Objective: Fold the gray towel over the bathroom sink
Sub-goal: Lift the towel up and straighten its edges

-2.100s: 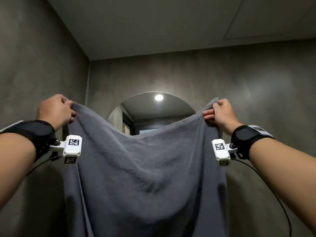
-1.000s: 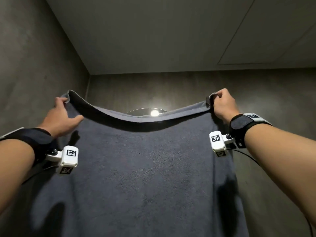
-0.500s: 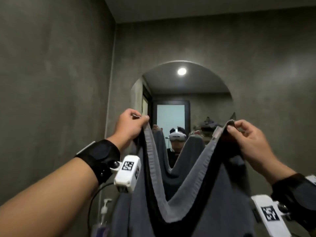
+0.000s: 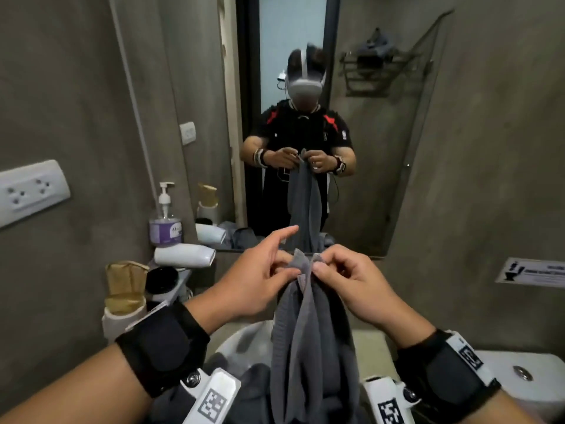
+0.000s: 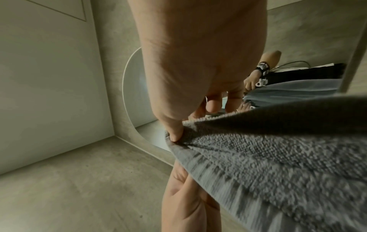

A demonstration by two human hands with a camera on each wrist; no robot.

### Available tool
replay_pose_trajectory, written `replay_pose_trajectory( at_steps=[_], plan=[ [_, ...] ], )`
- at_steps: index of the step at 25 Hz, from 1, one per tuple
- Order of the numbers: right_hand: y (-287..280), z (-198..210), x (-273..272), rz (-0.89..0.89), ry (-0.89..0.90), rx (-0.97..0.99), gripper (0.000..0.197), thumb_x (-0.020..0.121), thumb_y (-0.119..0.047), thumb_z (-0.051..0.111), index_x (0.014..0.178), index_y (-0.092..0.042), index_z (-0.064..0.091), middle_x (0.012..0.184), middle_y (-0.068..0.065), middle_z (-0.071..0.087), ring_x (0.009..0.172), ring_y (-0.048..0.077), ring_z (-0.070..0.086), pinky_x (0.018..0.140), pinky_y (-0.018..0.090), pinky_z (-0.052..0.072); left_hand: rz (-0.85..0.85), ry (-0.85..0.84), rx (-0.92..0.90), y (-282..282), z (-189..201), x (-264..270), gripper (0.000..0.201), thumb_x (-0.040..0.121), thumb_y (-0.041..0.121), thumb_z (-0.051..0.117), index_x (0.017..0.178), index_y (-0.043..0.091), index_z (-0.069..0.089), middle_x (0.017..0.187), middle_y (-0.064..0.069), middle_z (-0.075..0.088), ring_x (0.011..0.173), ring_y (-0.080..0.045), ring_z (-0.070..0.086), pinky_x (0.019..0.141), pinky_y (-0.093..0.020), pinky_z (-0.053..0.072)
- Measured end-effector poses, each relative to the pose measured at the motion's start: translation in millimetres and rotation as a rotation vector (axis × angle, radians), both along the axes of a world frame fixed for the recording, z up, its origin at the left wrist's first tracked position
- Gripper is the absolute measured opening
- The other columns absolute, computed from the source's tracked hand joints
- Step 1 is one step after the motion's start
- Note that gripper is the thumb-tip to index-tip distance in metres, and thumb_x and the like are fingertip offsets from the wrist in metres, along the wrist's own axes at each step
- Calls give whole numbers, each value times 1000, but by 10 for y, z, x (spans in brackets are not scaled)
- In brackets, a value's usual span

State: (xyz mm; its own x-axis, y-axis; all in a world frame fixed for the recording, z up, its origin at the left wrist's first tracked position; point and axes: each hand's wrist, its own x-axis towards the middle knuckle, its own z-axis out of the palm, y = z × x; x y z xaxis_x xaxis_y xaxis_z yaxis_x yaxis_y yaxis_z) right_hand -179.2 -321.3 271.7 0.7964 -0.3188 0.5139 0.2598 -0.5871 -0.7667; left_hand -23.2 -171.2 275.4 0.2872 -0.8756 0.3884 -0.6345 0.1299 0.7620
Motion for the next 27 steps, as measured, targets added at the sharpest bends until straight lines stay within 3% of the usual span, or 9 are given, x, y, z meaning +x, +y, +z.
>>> replay_pose_trajectory(
  at_steps=[3,5,7,10,12,15,18,22,27],
  plan=[
    [-43,-19,42,27,93,24,20,92,-24,69,74,-19,63,72,10,55,68,11,48,66,29,39,-7,-125,41,31,-29,-44,85,97,23,62,157,42,5,104,16,75,83,-6,70,73,-23,53],
    [-73,30,68,51,155,33,26,92,-27,70,68,-25,60,68,1,53,65,9,46,62,27,37,-14,-182,54,47,30,-73,88,99,22,60,157,44,-2,104,19,74,68,-1,65,61,-10,43],
    [-84,49,101,51,176,39,29,89,-29,72,65,-27,57,65,-4,50,62,9,44,60,27,35,-30,-217,69,69,91,-101,89,99,19,59,158,41,-4,108,21,74,57,4,60,56,-6,38],
    [-73,47,147,72,169,110,12,88,-26,73,81,-20,66,77,3,61,73,15,54,71,37,45,-44,-257,78,114,166,-84,89,99,17,60,159,35,-3,109,20,74,53,7,58,56,-5,39],
    [-76,45,154,133,186,126,17,89,-28,70,95,-12,71,91,10,70,84,17,63,83,41,51,-62,-263,77,153,188,-61,88,99,18,60,159,34,-2,108,19,74,54,8,58,56,-4,39],
    [-96,41,169,117,177,48,18,91,-26,70,90,-7,69,87,4,70,81,13,62,80,37,49,-66,-180,76,197,123,-30,80,97,29,58,158,36,7,106,19,74,68,2,65,67,-10,46],
    [-100,68,238,50,158,8,15,92,-20,71,82,-11,64,78,2,62,73,14,55,72,35,45,-10,71,121,249,-168,50,77,83,42,63,149,27,26,103,7,73,91,-16,70,89,-41,55],
    [-177,366,385,-20,19,1,16,93,-22,70,79,-17,61,73,0,59,67,9,50,62,24,40,78,-50,379,370,-848,143,70,66,64,80,123,34,51,105,13,70,91,-4,69,85,-37,58],
    [-371,710,469,-120,-94,15,18,92,-34,68,77,-26,62,62,-16,58,55,0,49,52,14,40,137,77,397,294,-1393,215,25,86,31,76,109,24,70,109,11,74,101,-1,68,95,-36,54]
  ],
)
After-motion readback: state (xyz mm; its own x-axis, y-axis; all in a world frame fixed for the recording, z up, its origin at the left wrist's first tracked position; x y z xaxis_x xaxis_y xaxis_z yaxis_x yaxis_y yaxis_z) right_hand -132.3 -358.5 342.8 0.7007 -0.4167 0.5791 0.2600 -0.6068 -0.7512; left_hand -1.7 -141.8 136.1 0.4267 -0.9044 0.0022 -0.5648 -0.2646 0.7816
